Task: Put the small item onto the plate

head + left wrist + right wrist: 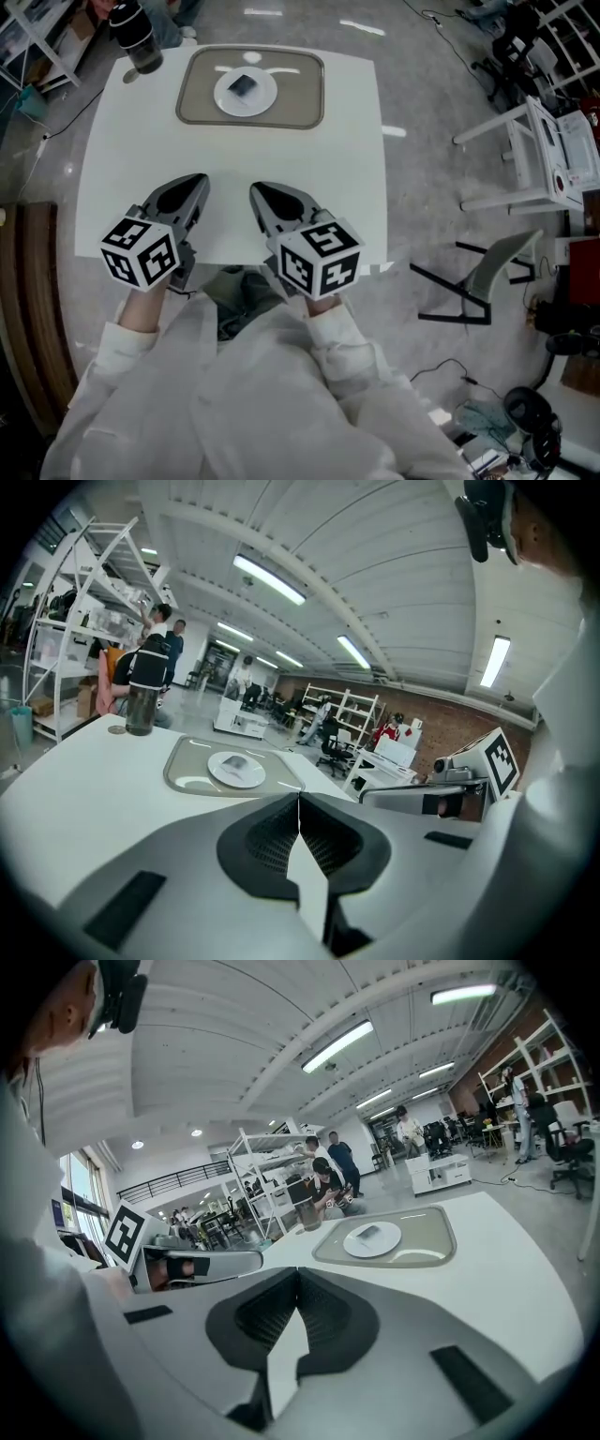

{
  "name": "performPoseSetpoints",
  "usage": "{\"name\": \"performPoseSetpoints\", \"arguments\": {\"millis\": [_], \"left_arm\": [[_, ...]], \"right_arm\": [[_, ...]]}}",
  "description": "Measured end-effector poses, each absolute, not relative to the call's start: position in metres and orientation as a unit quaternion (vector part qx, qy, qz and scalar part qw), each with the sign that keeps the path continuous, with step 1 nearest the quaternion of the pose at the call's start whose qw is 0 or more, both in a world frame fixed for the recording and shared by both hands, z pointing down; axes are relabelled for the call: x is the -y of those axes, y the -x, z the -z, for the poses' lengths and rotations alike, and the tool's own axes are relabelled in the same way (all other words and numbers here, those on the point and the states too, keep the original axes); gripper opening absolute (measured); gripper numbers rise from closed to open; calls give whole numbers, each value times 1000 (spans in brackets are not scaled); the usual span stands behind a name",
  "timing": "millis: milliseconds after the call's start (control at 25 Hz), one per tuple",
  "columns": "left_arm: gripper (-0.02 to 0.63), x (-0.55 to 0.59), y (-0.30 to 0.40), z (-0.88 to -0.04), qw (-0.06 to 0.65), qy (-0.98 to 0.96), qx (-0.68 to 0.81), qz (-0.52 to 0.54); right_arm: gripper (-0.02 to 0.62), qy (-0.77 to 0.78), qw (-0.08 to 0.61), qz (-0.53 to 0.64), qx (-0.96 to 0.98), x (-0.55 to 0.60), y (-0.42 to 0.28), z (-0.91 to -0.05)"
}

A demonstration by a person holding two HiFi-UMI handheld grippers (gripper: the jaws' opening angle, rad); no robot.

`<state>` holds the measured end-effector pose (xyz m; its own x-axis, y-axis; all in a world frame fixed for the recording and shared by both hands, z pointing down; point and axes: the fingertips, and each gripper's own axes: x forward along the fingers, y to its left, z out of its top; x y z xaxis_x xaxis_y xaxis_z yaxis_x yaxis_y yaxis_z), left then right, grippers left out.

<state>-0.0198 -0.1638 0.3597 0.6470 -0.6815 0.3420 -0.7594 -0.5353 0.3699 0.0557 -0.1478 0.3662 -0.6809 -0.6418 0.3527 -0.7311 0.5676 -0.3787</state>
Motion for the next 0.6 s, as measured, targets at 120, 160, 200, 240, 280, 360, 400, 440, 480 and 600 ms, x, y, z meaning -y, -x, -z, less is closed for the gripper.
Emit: {"name": "performPoseSetpoints", "arguments": {"millis": [120, 160, 200, 240, 280, 360, 400, 440, 480, 600], "left_arm": [[11, 157, 15, -354, 245, -880, 400, -78], [11, 154, 14, -353, 244, -881, 396, -79], [11, 151, 14, -352, 243, -883, 393, -80], [11, 148, 14, -352, 243, -885, 389, -82], [11, 145, 14, -352, 244, -886, 386, -83], [11, 137, 14, -351, 248, -888, 378, -84], [11, 134, 14, -350, 249, -889, 374, -84], [11, 132, 14, -349, 249, -891, 371, -85], [11, 130, 14, -347, 248, -892, 368, -85], [11, 127, 14, -345, 247, -896, 359, -87]], "right_arm": [[15, -395, 85, -250, 880, 143, -55, -362], [15, -398, 84, -248, 879, 141, -54, -362], [15, -402, 84, -247, 878, 140, -54, -361], [15, -407, 85, -245, 876, 138, -53, -361], [15, -411, 85, -243, 875, 136, -53, -360], [15, -413, 86, -241, 874, 130, -50, -357], [15, -413, 86, -240, 874, 127, -48, -355], [15, -411, 87, -238, 876, 124, -46, -353], [15, -408, 88, -237, 877, 122, -43, -352], [15, -392, 92, -238, 884, 115, -31, -351]]}}
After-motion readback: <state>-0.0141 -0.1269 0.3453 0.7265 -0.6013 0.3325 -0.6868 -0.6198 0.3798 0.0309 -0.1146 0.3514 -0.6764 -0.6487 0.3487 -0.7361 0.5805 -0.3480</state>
